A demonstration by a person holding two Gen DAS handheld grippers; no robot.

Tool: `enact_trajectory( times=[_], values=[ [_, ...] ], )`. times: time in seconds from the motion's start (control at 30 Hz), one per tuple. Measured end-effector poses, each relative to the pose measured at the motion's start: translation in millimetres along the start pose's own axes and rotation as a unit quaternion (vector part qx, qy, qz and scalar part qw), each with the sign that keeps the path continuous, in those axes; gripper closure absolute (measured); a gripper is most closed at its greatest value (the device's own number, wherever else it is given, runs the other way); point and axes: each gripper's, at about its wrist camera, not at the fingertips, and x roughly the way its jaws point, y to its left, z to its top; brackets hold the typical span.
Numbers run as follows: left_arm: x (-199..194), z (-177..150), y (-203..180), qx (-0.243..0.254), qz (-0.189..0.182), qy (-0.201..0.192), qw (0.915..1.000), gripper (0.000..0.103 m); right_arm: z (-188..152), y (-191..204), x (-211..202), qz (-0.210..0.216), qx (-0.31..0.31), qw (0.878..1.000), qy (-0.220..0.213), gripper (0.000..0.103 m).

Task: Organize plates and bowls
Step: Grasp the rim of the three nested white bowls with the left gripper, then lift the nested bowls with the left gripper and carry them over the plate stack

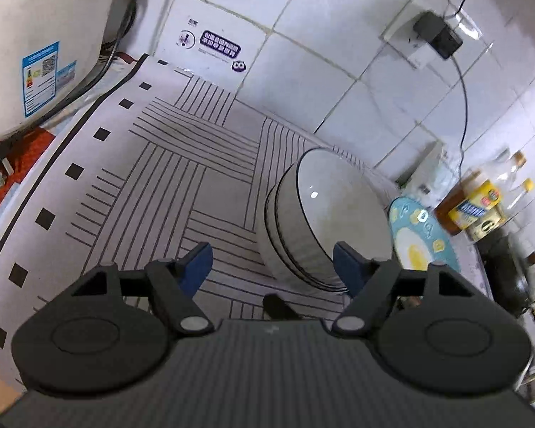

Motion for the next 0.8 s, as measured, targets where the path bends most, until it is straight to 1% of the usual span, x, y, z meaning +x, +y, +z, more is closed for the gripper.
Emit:
enact_trajectory(
  times=[0.07, 0.13, 0.2, 0.3, 0.37, 0.43, 0.53, 0.63, 0.7, 0.8],
  values=[
    [3.6, 0.6, -1.4, 0.004, -0.002, 0.002, 1.0000, 0.031, 1.9, -3.8, 3.7, -0.002, 0.007, 1.000, 0.000, 0.006],
    [8.3, 2.4, -1.0, -0.002, -0.004, 0.004, 1.0000, 0.031, 3.7, -6.7, 6.8, 0.001, 0.012, 1.000, 0.000, 0.006],
    [14.8, 4.9, 1.5, -0.016, -0.019, 0.011, 0.9996, 0.031, 6.3, -8.2, 10.5, 0.011, 0.009, 1.000, 0.007, 0.006],
    [29.1, 9.2, 7.3, -0.048, -0.053, 0.030, 0.9970, 0.031, 9.3, -9.6, 14.5, 0.002, 0.005, 1.000, 0.004, 0.006],
    [37.3, 9.0, 8.9, -0.052, -0.062, 0.025, 0.9964, 0.031, 10.7, -14.3, 17.4, 0.009, 0.013, 1.000, 0.002, 0.005],
    [43.7, 5.3, 10.8, -0.050, -0.058, 0.004, 0.9970, 0.031, 11.4, -17.4, 20.4, 0.018, 0.017, 1.000, 0.003, 0.004],
    [59.9, 1.0, 13.3, -0.052, -0.068, 0.016, 0.9963, 0.031, 12.6, -18.6, 26.5, 0.024, 0.008, 1.000, 0.008, 0.003],
    [73.6, -0.6, 19.7, -0.078, -0.066, 0.030, 0.9943, 0.039, 14.7, -19.5, 30.4, 0.030, 0.004, 0.999, 0.015, 0.003],
    [79.5, 0.1, 23.8, -0.097, -0.074, 0.043, 0.9916, 0.051, 18.2, -19.8, 32.7, 0.034, -0.007, 0.999, 0.023, 0.003],
    [87.6, -1.0, 28.0, -0.123, -0.089, 0.050, 0.9871, 0.052, 19.8, -24.4, 33.6, 0.048, -0.014, 0.998, 0.029, 0.003]
  ],
)
